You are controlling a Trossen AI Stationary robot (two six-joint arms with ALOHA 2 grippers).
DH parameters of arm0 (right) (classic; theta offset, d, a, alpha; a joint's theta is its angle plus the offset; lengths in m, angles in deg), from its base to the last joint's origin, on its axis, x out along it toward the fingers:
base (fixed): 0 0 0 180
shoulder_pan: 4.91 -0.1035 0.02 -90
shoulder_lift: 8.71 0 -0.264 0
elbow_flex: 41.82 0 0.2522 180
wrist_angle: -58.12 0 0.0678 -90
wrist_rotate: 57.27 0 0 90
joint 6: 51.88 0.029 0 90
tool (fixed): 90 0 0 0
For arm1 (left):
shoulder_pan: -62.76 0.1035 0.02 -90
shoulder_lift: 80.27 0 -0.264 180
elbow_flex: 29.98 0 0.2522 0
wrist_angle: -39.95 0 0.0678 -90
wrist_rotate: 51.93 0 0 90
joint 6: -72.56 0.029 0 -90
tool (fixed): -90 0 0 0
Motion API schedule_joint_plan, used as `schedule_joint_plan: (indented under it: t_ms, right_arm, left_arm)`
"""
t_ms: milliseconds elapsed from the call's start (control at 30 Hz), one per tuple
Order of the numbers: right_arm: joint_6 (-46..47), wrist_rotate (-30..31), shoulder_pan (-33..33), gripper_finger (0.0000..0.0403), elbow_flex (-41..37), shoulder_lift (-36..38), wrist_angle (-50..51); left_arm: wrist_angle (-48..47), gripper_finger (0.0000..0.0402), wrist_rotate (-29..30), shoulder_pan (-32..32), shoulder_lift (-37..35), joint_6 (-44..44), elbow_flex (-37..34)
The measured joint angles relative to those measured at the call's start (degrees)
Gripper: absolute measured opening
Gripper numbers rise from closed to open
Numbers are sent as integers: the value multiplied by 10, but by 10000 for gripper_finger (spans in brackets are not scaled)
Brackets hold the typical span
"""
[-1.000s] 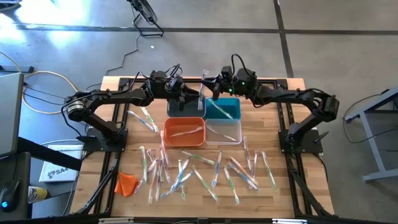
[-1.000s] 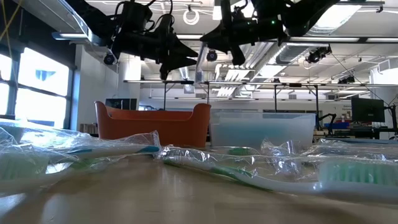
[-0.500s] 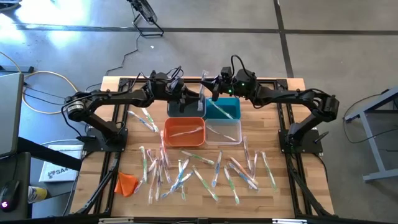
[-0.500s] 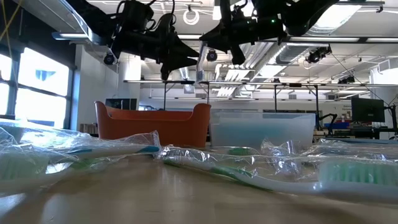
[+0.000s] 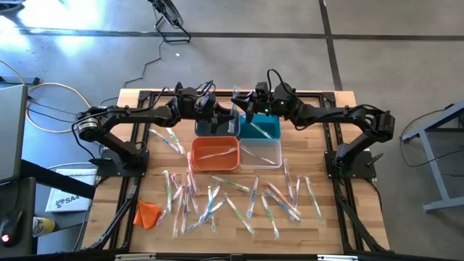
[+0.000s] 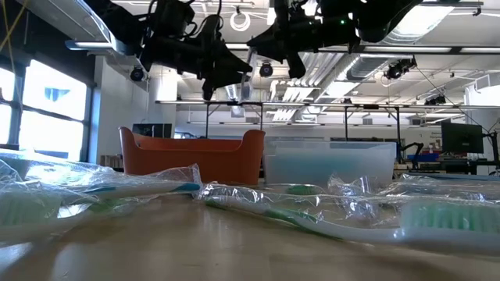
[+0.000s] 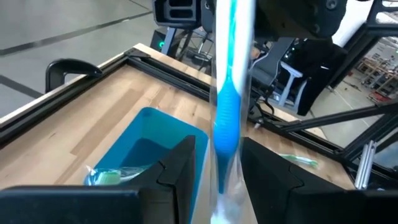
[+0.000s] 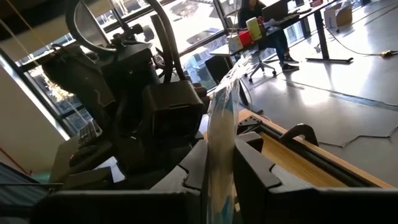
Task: Pick & Place Toothbrushes
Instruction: Put the blue toothbrush into the left blue bin
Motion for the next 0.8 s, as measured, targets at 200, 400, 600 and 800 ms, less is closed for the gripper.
schedule_joint_plan:
  t_ms: [200,400,600,800]
  right_arm:
    - [0,4,0,43,0,0,0]
    - [-3,13,0,43,0,0,0]
    - [-8,10,0,43,0,0,0]
    - [-8,-3,0,51,0,0,0]
  left_arm:
    - [-4,76,0,0,0,-3,0]
    - [-4,27,2,0,0,-3,0]
    - [-4,31,2,0,0,-3,0]
    - [-4,18,0,0,0,-12,0]
